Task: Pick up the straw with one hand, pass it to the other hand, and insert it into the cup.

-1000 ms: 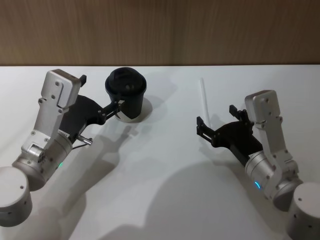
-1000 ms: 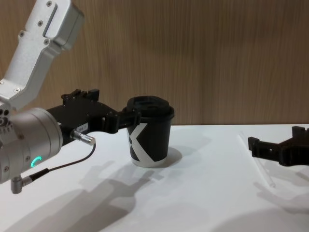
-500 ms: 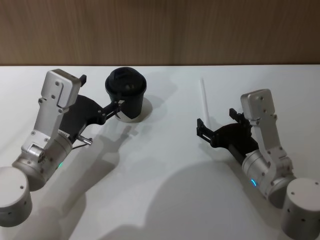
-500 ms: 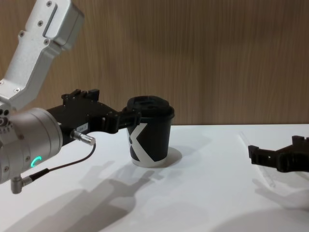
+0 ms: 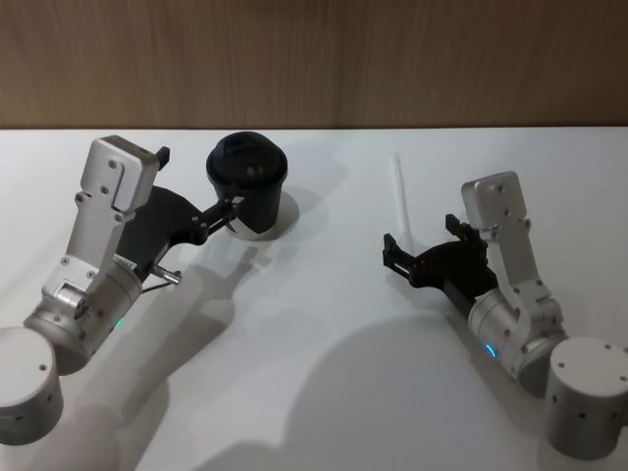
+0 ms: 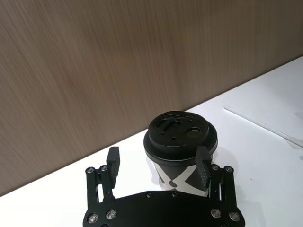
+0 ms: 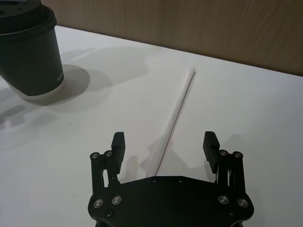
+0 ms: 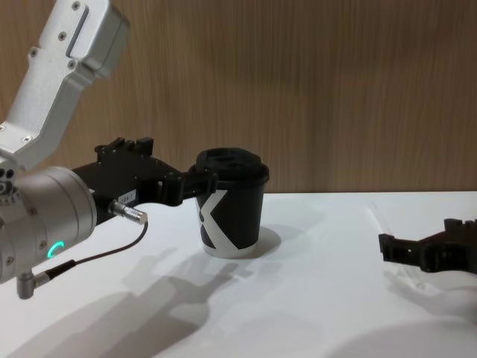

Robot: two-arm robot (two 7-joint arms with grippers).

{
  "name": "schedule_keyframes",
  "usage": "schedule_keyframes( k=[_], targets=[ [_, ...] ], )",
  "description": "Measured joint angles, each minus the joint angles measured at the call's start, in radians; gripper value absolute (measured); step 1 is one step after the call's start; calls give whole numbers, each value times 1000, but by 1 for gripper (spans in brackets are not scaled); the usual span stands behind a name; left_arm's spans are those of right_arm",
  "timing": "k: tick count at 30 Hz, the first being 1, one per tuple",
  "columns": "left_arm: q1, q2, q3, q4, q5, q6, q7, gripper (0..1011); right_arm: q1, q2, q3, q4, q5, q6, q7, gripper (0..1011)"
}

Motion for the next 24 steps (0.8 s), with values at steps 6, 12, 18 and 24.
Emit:
schedule_keyframes(
  k=[6,12,18,24],
  targets=[
    [0,0,0,0,0,0,0,1003,15,-5,-1,21,-5,2,8,1001],
    [0,0,0,0,0,0,0,1003,26,-9,3,42,-8,3,16,1001],
    [0,0,0,0,0,0,0,1003,32,-12,10,55,-9,3,21,1001],
    [0,0,0,0,0,0,0,1003,34,-19,22,64,-8,7,25,1001]
  ],
)
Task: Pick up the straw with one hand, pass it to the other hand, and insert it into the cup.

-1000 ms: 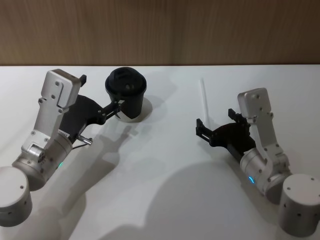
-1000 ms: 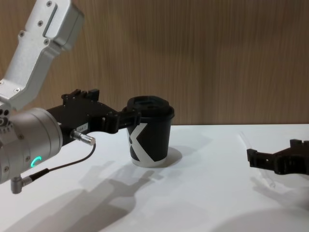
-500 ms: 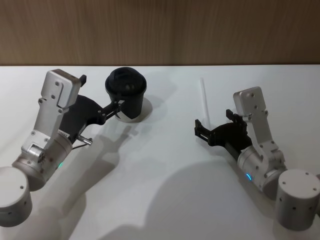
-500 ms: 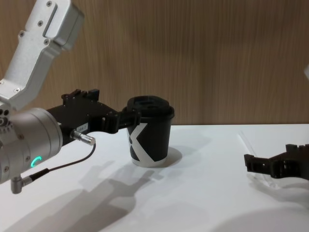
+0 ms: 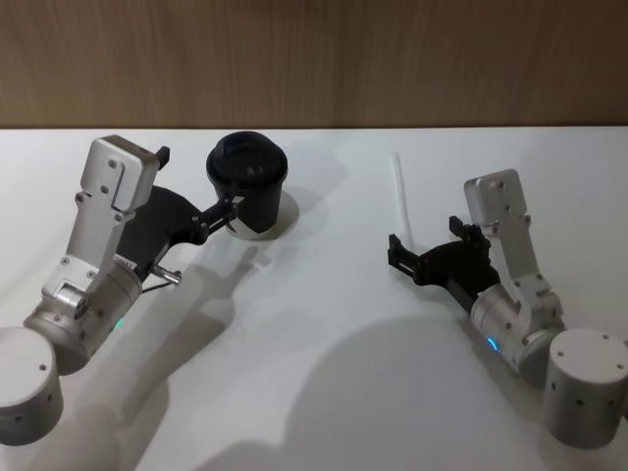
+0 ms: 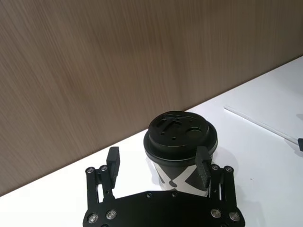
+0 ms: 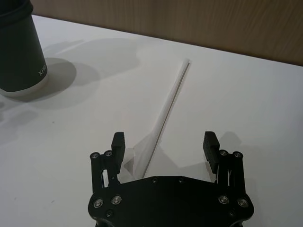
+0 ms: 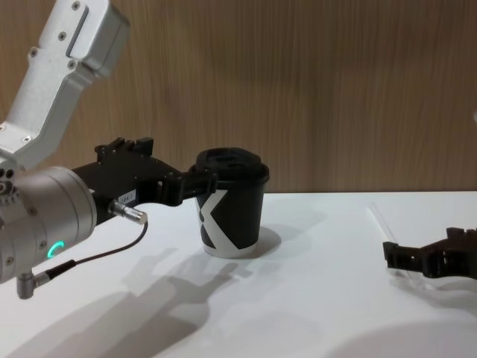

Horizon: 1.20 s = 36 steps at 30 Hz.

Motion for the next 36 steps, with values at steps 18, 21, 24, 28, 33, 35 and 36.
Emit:
schedule_keyframes(
  k=[18,21,24,28,33,35,36],
  targets=[
    [0,0,0,0,0,0,0,1003,-2,-18,24,6,12,2,11,1001],
    [0,0,0,0,0,0,0,1003,-3,-20,26,6,11,1,14,1001],
    [0,0,0,0,0,0,0,1003,-4,-21,27,7,10,1,17,1001],
    [0,0,0,0,0,0,0,1003,-6,-24,28,9,9,2,24,1001],
    [0,0,0,0,0,0,0,1003,-7,-26,31,14,8,8,31,1001],
    [0,0,0,0,0,0,0,1002,-7,-27,32,16,8,9,33,1001],
    [0,0,0,0,0,0,0,1002,-7,-27,32,16,8,10,33,1001]
  ],
)
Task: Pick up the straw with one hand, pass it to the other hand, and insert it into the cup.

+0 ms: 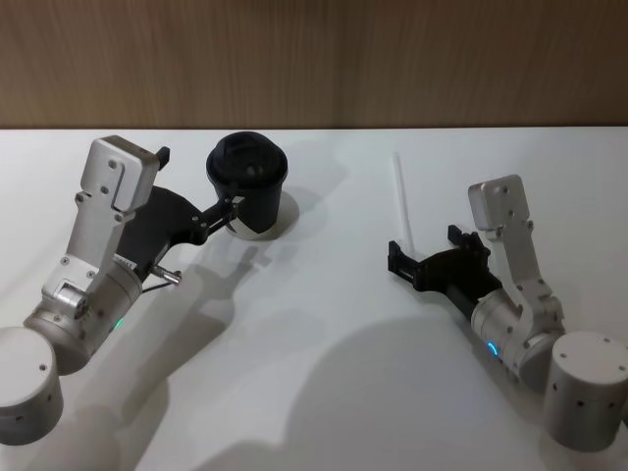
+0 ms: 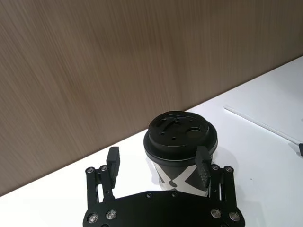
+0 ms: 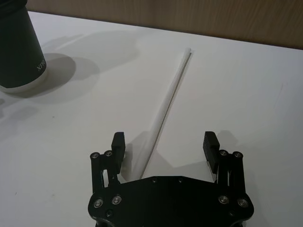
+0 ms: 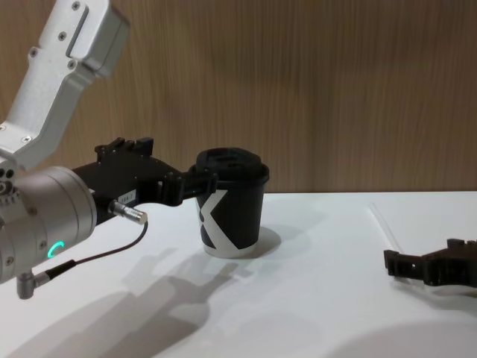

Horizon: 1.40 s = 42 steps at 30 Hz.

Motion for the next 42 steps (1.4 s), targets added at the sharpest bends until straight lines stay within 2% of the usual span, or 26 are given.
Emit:
schedule_keyframes(
  k=[5,10,11,13,14,17,18,20,21,24,27,30,32,36,42],
  targets=[
    [0,0,0,0,0,0,0,1003,0,-3,3,3,0,5,4,995],
    [0,0,0,0,0,0,0,1003,-1,-7,9,5,0,10,8,888],
    [0,0,0,0,0,0,0,1003,-1,-8,10,5,0,11,8,839],
    [0,0,0,0,0,0,0,1003,-2,-10,13,5,0,12,11,808],
    [0,0,0,0,0,0,0,1003,-2,-10,14,5,0,13,12,741],
    [0,0,0,0,0,0,0,1003,-2,-12,16,3,0,15,15,685],
    [0,0,0,0,0,0,0,1003,-2,-12,17,3,0,16,15,625],
    [0,0,0,0,0,0,0,1003,-2,-13,18,3,0,18,17,586],
    [0,0,0,0,0,0,0,1003,-2,-13,18,2,0,18,18,529],
    [0,0,0,0,0,0,0,1003,-3,-14,20,2,0,21,21,469],
    [0,0,0,0,0,0,0,1003,-5,-15,21,-1,0,26,27,339],
    [0,0,0,0,0,0,0,1002,-7,-15,22,-2,-1,30,33,267],
    [0,0,0,0,0,0,0,1003,-8,-15,22,-3,-1,33,36,185],
    [0,0,0,0,0,0,0,1003,-11,-15,22,-5,-1,38,43,89],
    [0,0,0,0,0,0,0,1003,-14,-16,23,-6,-3,43,53,41]
  ],
)
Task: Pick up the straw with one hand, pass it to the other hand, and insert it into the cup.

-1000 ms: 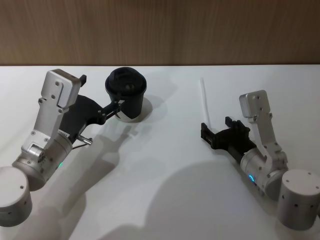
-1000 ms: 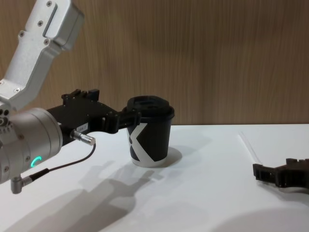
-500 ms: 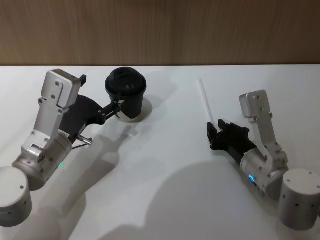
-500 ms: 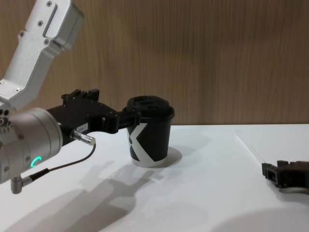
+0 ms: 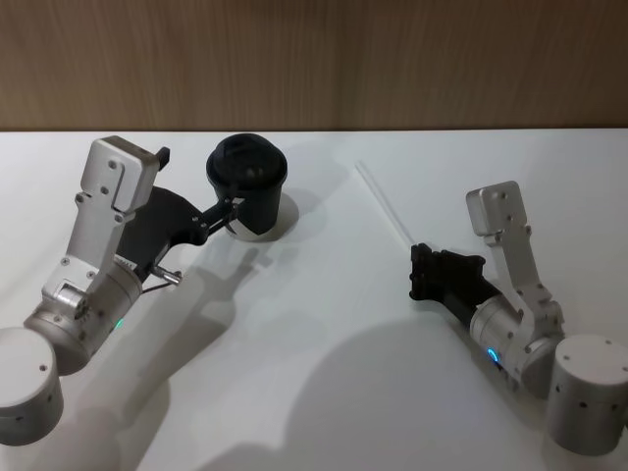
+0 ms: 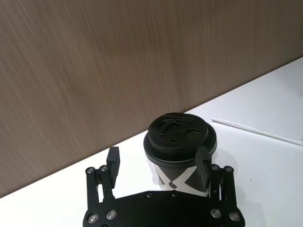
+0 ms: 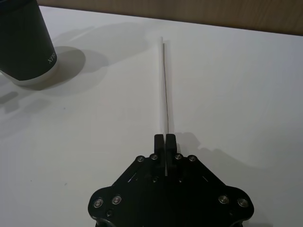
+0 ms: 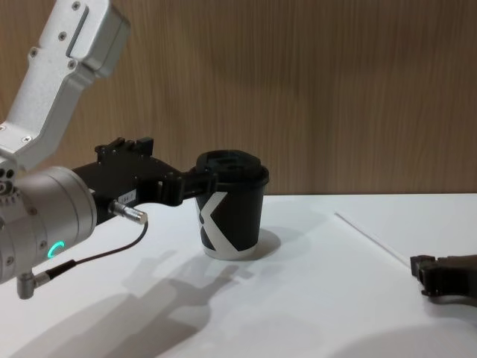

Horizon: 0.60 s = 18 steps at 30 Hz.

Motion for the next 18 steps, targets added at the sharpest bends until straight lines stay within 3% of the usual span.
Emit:
schedule_keyframes(
  k=[10,18],
  targets=[
    [0,0,0,0,0,0,0,1003,-10,0,10,-14,1,-22,22,1],
    [0,0,0,0,0,0,0,1003,-20,13,24,-51,23,-97,63,1]
  ],
)
